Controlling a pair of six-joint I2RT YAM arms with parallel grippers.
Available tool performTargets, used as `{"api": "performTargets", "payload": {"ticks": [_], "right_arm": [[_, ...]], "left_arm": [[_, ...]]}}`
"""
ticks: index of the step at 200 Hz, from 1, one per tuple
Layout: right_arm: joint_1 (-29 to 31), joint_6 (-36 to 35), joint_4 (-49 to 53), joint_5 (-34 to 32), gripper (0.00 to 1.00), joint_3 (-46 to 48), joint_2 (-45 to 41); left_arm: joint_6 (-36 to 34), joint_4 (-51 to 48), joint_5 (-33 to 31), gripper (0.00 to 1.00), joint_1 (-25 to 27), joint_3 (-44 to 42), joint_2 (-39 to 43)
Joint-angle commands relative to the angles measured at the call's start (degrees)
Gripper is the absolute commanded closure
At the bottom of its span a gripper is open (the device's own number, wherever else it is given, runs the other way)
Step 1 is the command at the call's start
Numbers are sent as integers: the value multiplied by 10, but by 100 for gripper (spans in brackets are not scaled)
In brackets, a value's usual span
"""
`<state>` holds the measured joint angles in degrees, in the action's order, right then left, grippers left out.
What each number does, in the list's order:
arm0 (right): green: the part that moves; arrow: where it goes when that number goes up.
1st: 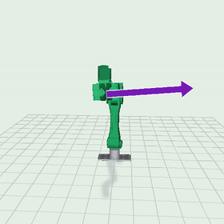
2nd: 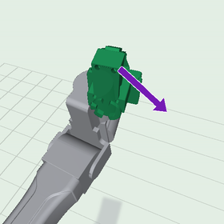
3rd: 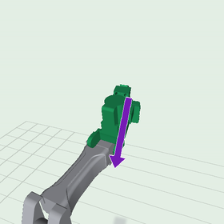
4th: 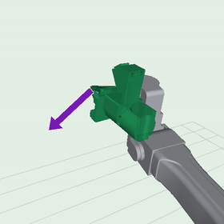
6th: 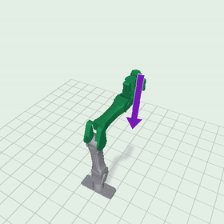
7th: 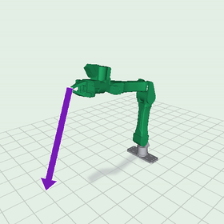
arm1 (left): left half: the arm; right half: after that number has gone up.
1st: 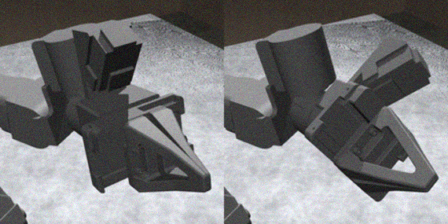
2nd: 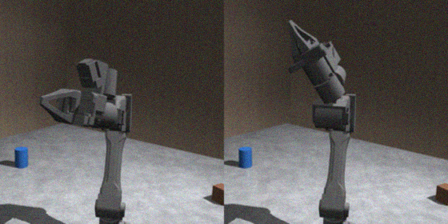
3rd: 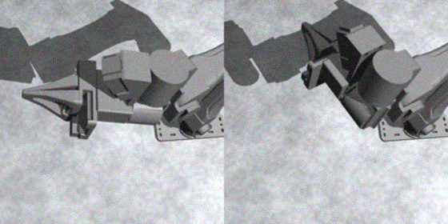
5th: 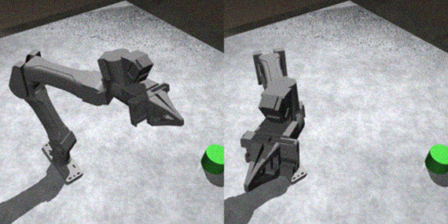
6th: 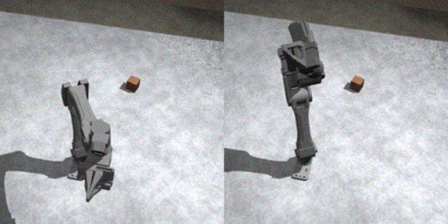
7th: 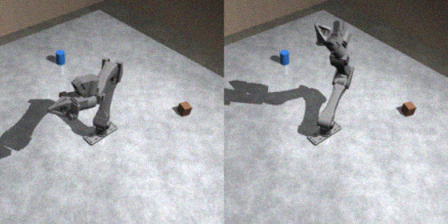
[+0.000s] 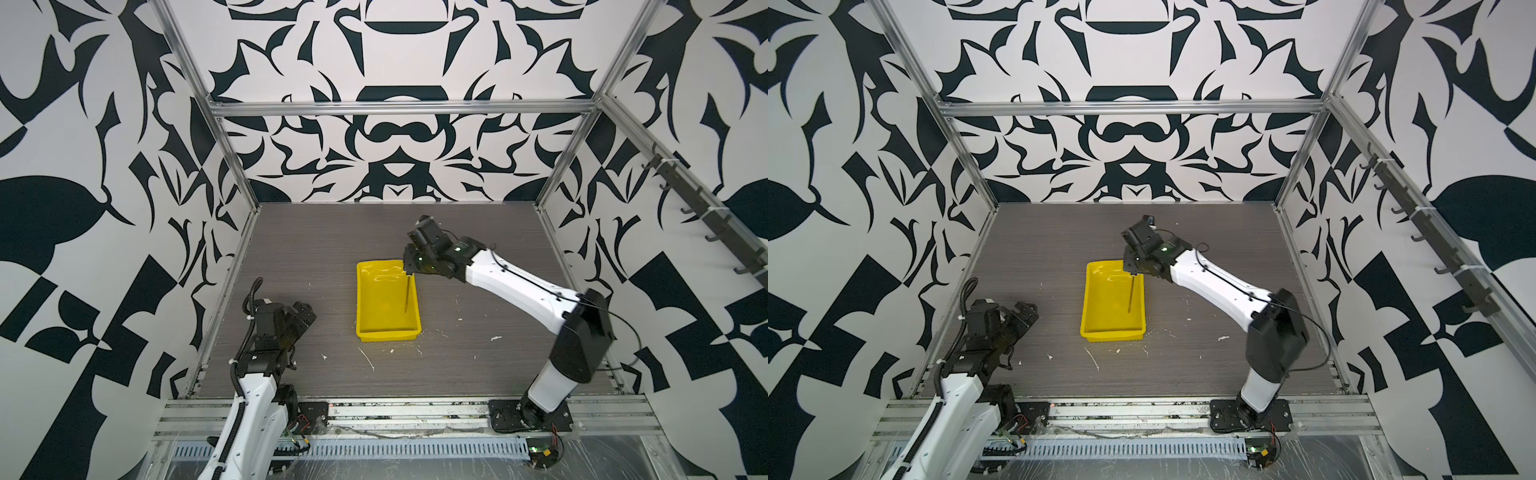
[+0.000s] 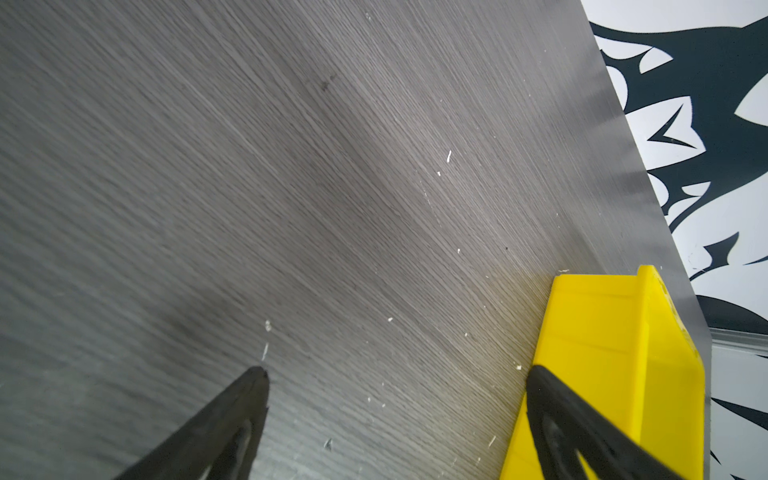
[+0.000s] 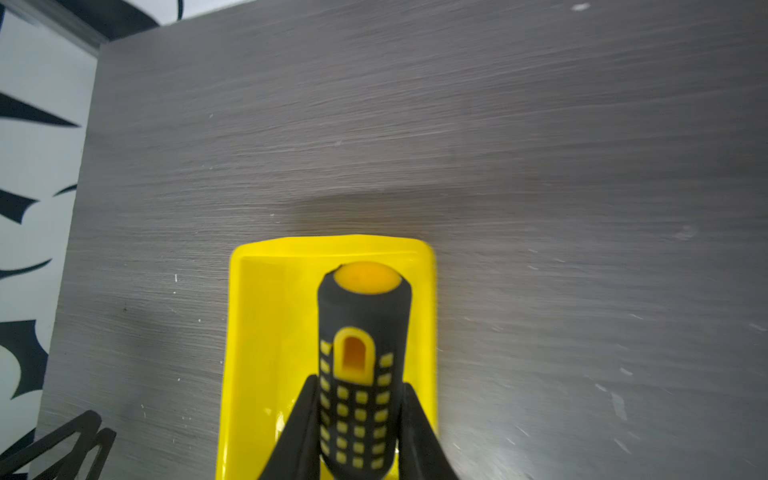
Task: Put the screwdriver in the bin
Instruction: 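Lift the screwdriver and carry it over the yellow tray with the right gripper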
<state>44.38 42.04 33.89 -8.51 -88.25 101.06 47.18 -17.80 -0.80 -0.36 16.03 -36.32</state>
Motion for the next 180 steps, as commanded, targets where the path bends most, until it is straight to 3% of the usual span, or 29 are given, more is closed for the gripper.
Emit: {"api": "performTargets", "payload": {"ticks": [1, 53, 180], "right_arm": [[25, 8, 26, 0, 100, -66, 56], [46, 26, 54, 20, 100, -158, 165], [47, 42, 60, 31, 99, -163, 219]], "left_arm": [[8, 1, 4, 1, -1, 11, 5], [7, 2, 7, 1, -1, 12, 6], [7, 6, 8, 1, -2, 11, 4]]}}
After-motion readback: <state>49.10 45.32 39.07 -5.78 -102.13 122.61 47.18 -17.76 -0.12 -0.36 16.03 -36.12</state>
